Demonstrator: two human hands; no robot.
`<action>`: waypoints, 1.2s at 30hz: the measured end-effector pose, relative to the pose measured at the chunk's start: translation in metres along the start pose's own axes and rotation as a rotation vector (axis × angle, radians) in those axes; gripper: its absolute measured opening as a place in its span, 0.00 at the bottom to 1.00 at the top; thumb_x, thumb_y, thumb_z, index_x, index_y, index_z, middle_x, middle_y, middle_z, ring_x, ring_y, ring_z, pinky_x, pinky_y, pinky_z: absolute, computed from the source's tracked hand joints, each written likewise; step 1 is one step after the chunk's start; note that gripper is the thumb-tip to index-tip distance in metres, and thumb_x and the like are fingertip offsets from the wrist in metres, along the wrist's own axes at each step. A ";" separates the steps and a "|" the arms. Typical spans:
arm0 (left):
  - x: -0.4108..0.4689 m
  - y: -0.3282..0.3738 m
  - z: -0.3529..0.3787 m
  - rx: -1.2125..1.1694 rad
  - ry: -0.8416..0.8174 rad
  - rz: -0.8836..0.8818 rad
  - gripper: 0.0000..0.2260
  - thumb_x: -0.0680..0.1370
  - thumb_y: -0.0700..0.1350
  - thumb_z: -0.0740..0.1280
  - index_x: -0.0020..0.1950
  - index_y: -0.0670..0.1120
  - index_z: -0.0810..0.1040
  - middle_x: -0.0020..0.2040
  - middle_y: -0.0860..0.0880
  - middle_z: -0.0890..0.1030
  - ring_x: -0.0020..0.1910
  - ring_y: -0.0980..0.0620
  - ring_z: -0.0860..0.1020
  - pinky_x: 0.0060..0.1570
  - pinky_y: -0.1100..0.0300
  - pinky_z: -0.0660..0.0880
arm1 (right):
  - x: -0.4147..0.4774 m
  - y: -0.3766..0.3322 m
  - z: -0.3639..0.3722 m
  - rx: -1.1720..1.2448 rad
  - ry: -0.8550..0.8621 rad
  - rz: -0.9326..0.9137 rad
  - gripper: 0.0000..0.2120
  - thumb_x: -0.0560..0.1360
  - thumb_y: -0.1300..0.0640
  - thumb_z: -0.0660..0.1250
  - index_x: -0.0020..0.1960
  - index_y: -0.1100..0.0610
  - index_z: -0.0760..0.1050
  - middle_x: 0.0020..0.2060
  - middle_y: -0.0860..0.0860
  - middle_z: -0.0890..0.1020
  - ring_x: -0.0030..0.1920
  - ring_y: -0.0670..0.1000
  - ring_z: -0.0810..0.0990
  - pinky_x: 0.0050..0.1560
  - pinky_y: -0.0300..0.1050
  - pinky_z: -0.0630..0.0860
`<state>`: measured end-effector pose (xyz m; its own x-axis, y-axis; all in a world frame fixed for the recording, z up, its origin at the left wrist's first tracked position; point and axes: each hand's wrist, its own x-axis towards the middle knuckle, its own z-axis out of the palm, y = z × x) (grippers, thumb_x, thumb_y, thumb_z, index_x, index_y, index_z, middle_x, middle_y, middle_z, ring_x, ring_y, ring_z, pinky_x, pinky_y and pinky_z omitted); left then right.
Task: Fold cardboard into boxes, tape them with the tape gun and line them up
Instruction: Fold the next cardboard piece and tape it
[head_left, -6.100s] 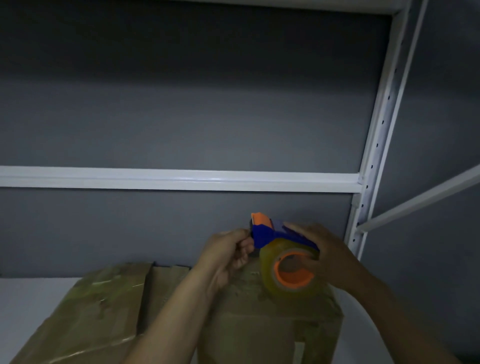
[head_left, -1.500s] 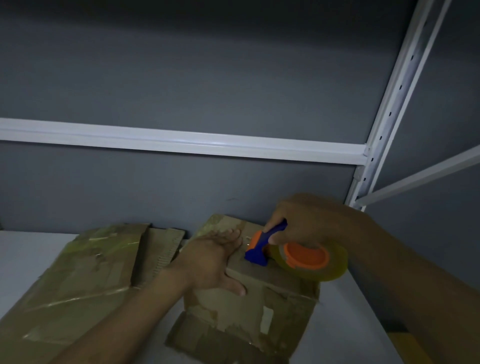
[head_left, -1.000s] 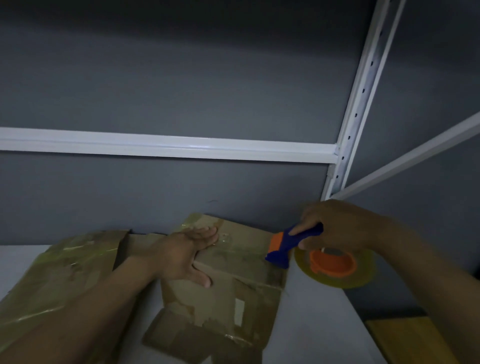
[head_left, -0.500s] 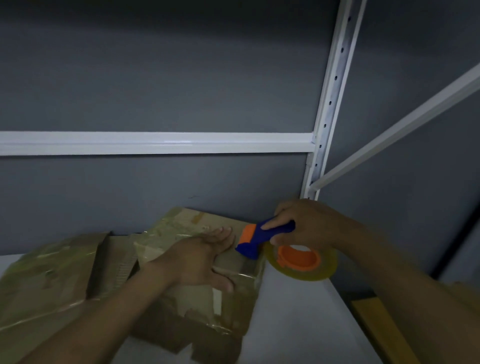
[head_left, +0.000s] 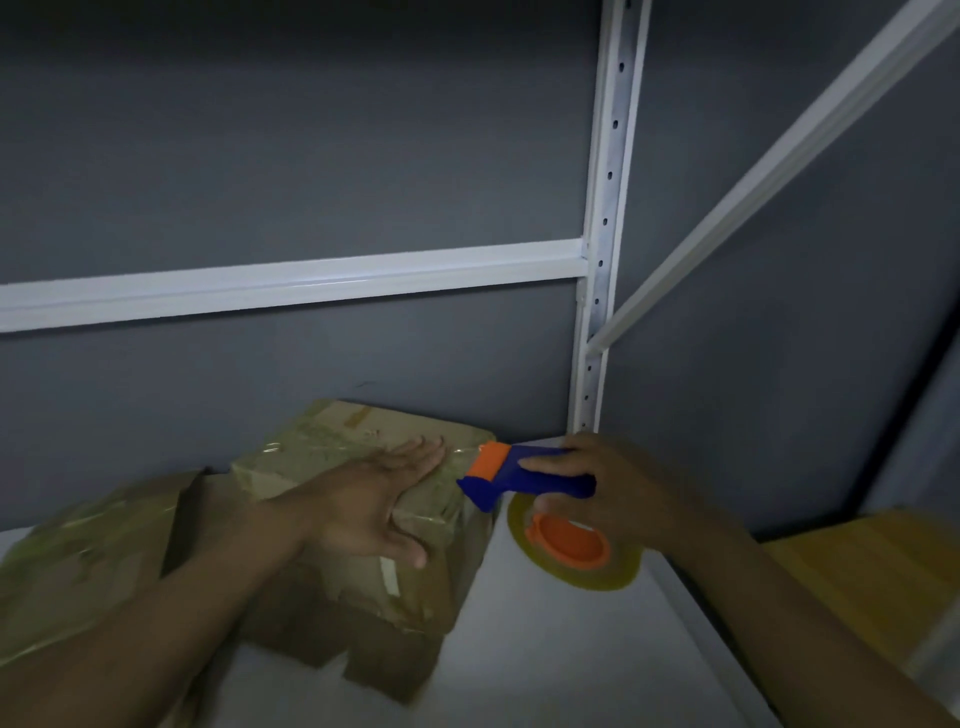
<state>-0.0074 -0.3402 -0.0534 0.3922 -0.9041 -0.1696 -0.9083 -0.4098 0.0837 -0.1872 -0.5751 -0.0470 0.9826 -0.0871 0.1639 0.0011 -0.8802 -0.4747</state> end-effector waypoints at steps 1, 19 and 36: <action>0.003 0.008 0.002 -0.010 0.002 0.022 0.52 0.67 0.72 0.64 0.77 0.55 0.34 0.73 0.62 0.34 0.72 0.65 0.35 0.70 0.68 0.38 | -0.002 0.003 0.005 0.048 0.001 0.000 0.23 0.75 0.48 0.68 0.67 0.37 0.66 0.56 0.43 0.69 0.49 0.37 0.69 0.45 0.20 0.63; 0.011 0.035 0.010 -0.109 0.095 -0.053 0.61 0.49 0.85 0.54 0.77 0.60 0.45 0.72 0.68 0.42 0.71 0.70 0.43 0.69 0.70 0.47 | -0.045 0.019 0.066 -0.145 0.100 0.068 0.22 0.77 0.42 0.62 0.70 0.43 0.68 0.56 0.47 0.73 0.52 0.44 0.74 0.40 0.23 0.62; 0.011 0.034 0.005 -0.178 0.082 -0.156 0.56 0.63 0.61 0.78 0.80 0.55 0.44 0.79 0.56 0.53 0.76 0.55 0.56 0.73 0.59 0.58 | -0.039 0.052 0.089 0.874 0.247 0.625 0.08 0.75 0.51 0.68 0.54 0.47 0.80 0.45 0.47 0.84 0.46 0.49 0.82 0.51 0.47 0.79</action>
<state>-0.0343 -0.3637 -0.0576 0.5430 -0.8318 -0.1147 -0.7987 -0.5538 0.2351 -0.2090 -0.5757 -0.1545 0.7918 -0.5783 -0.1966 -0.2568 -0.0232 -0.9662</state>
